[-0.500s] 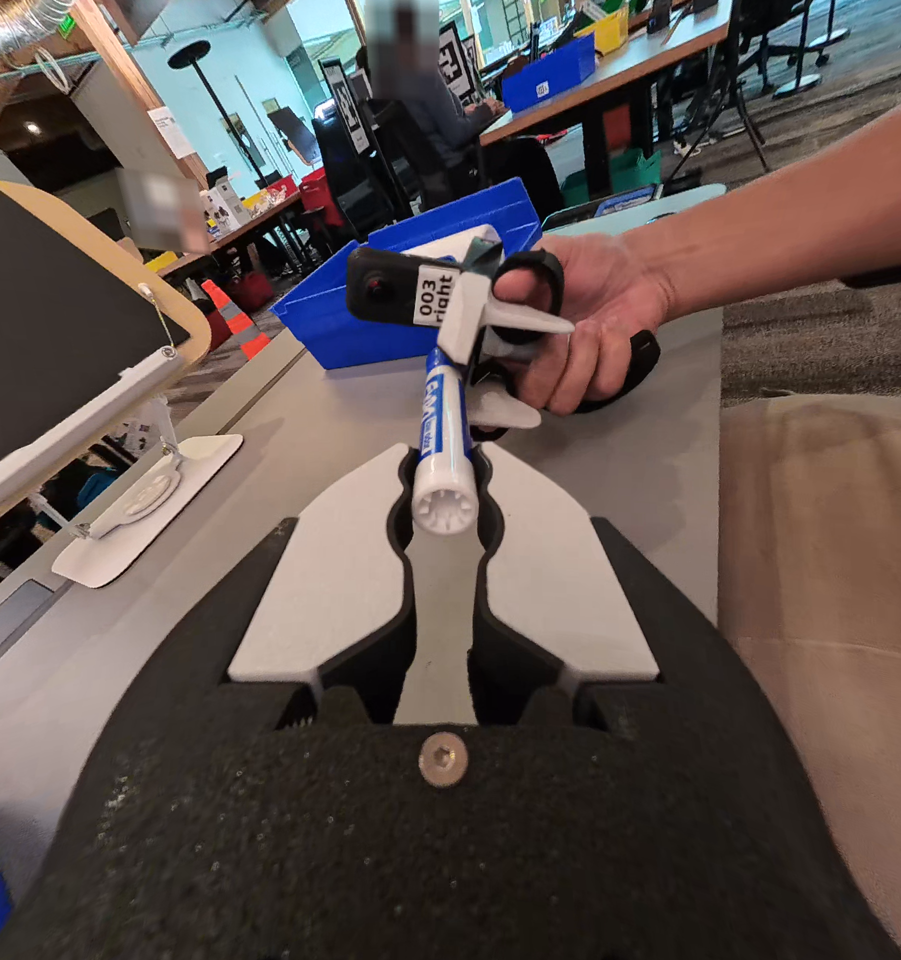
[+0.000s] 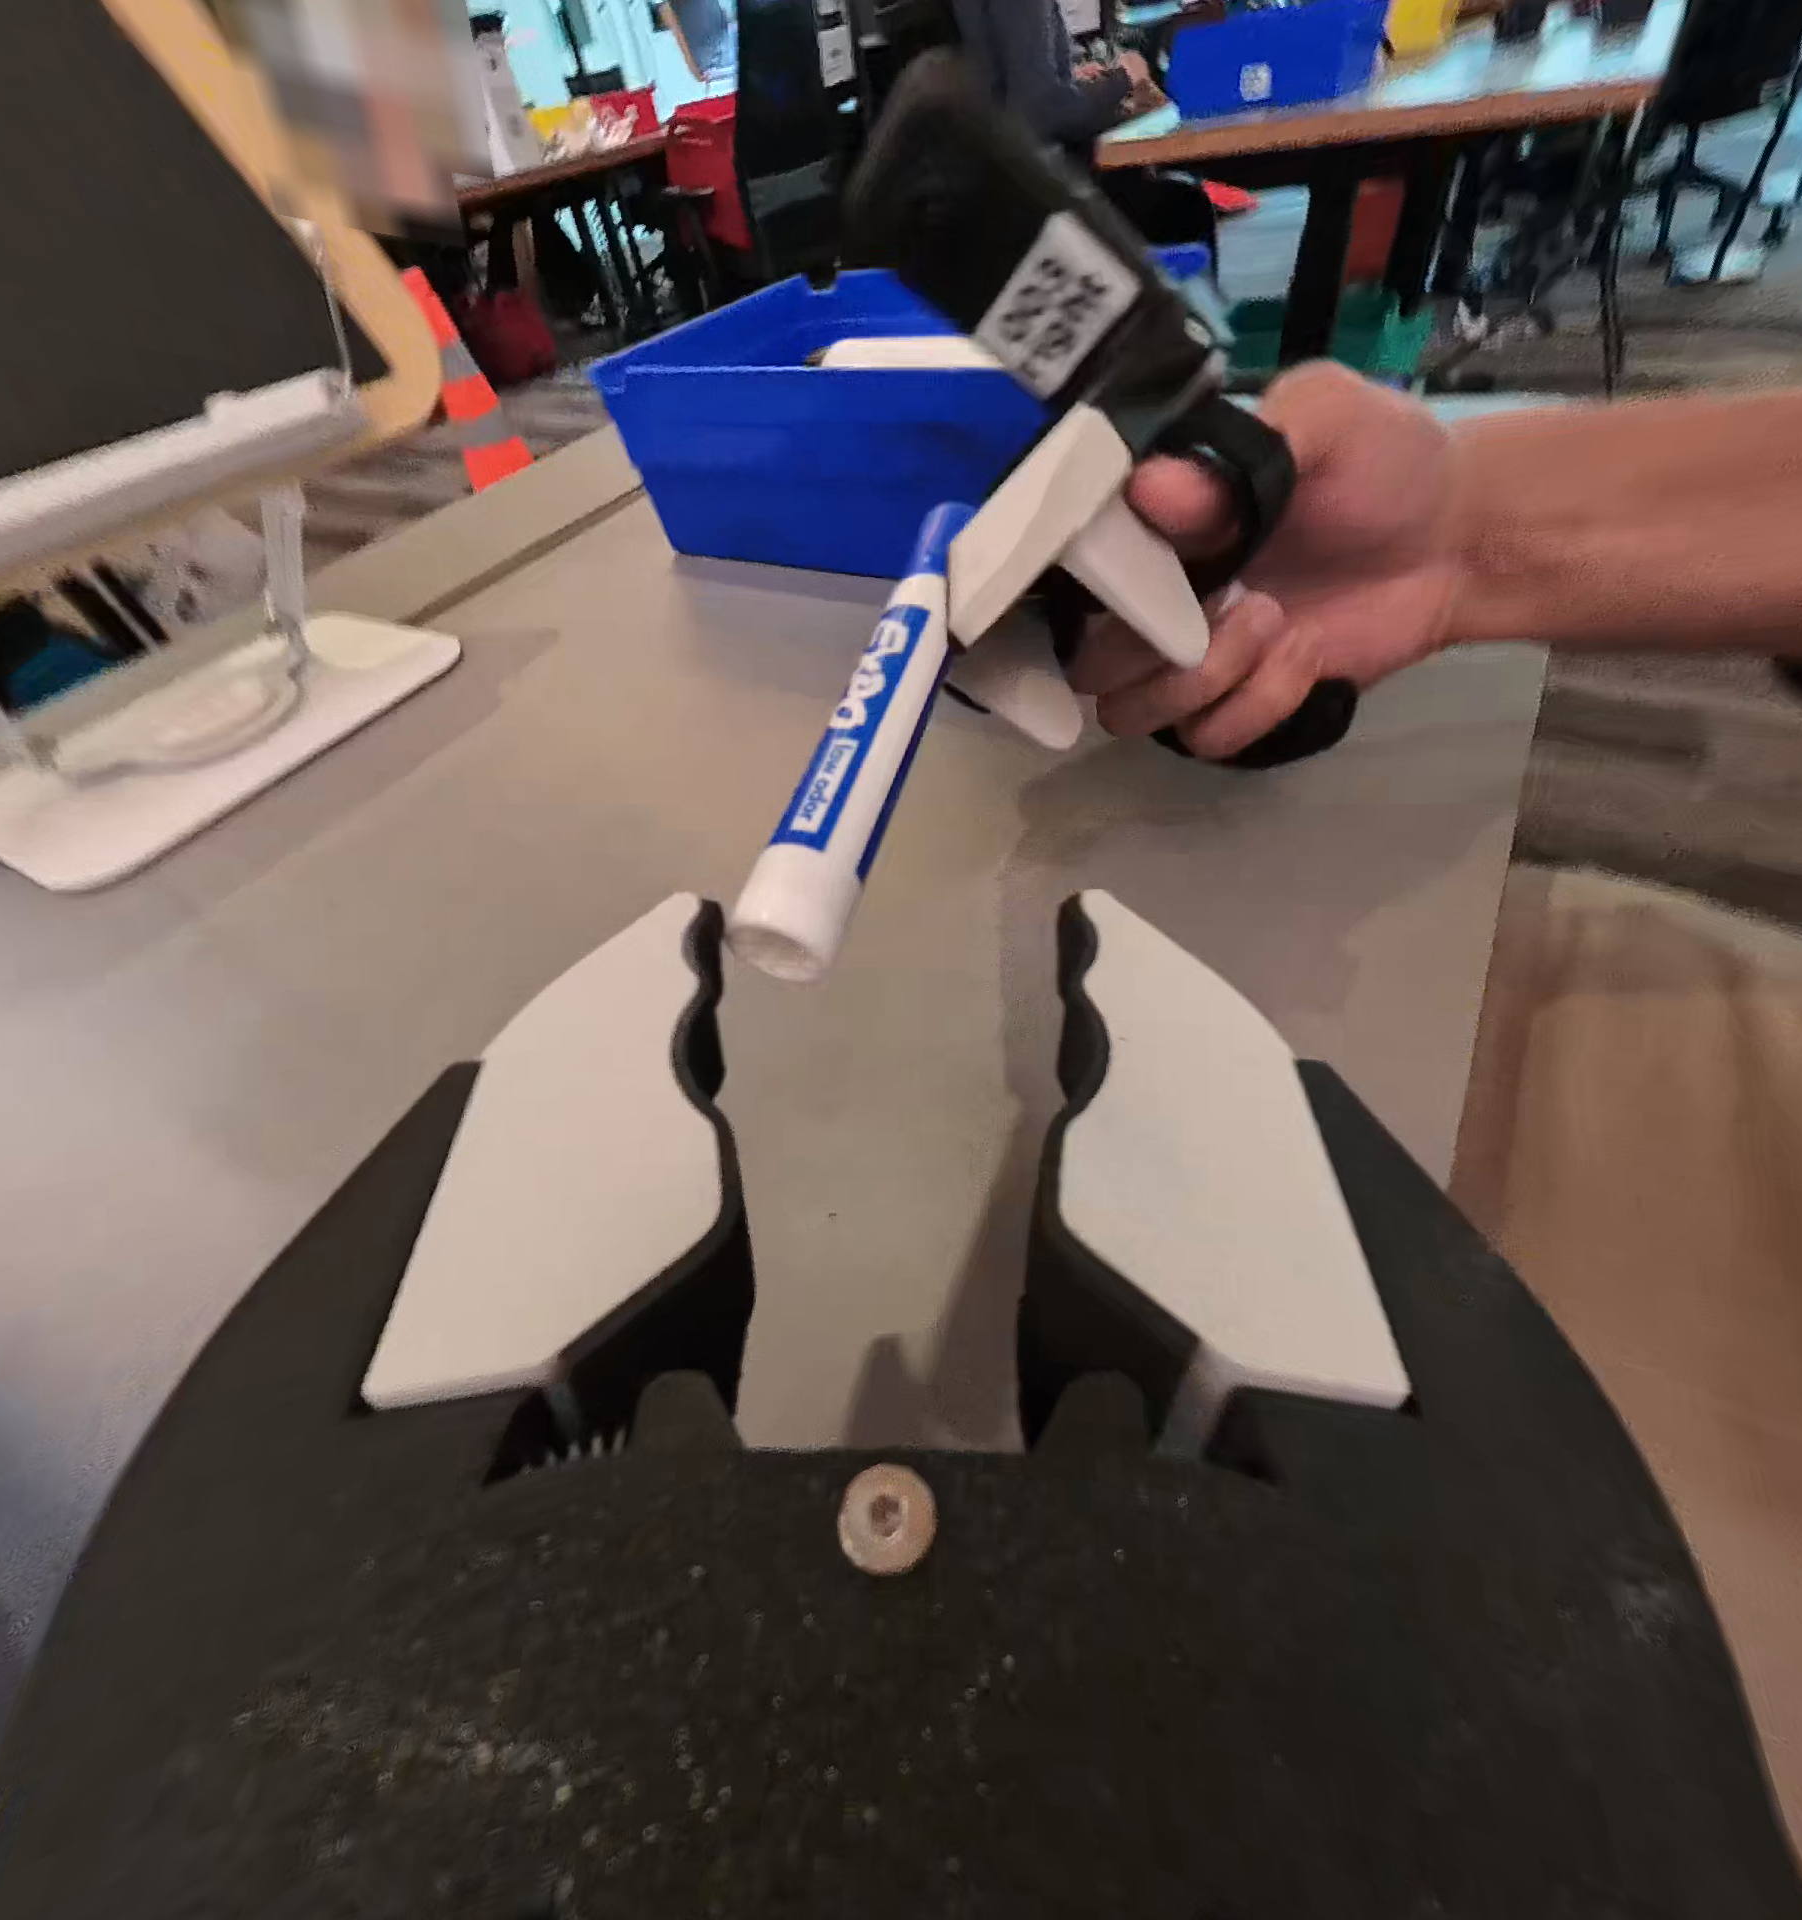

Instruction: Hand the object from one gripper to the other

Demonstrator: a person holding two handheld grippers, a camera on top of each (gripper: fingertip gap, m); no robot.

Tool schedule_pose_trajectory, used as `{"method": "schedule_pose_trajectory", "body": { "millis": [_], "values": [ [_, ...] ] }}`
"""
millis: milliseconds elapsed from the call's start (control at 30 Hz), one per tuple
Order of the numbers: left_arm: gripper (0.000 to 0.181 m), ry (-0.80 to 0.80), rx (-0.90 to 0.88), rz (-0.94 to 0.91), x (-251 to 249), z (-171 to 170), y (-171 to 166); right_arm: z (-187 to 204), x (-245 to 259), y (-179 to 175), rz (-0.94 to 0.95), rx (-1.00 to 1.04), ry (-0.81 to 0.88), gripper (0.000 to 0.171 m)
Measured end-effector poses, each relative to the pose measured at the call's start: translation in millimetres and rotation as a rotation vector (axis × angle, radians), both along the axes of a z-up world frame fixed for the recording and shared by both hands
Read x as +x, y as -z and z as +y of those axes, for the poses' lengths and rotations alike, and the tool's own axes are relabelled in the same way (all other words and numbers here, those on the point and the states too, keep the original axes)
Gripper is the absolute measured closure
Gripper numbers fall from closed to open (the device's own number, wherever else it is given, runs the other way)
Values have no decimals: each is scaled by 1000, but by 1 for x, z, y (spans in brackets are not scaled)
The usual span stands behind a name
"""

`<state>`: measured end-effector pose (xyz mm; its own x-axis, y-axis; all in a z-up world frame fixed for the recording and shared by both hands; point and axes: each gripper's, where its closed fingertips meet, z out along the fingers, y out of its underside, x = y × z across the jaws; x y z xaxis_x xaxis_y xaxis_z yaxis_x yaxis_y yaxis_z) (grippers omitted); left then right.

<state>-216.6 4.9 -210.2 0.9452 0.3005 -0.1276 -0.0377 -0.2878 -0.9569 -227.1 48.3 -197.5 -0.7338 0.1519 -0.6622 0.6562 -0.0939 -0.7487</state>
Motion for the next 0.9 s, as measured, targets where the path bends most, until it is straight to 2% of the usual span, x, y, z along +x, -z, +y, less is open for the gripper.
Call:
{"method": "schedule_pose_trajectory", "body": {
  "millis": [67, 167, 267, 433, 600, 900],
  "values": [
    [108, -63, 55, -144, -10, -2, -1, 8, -14, 8, 163, 176, 146, 154],
    [75, -169, 148, -328, -24, -3, -3, 15, -27, 14, 493, 488, 325, 154],
    [65, -203, 206, -414, -23, 4, -8, 3, -19, 13, 851, 750, 363, 154],
    [58, -189, 190, -465, -13, 11, -8, -26, 2, 9, 1249, 950, 378, 154],
    [47, -198, 142, -498, -12, 8, 0, -44, 16, 4, 1448, 1040, 384, 153],
    [46, -142, 99, -449, -7, 8, -3, -46, 24, 1, 1520, 1025, 355, 153]
  ]
}}
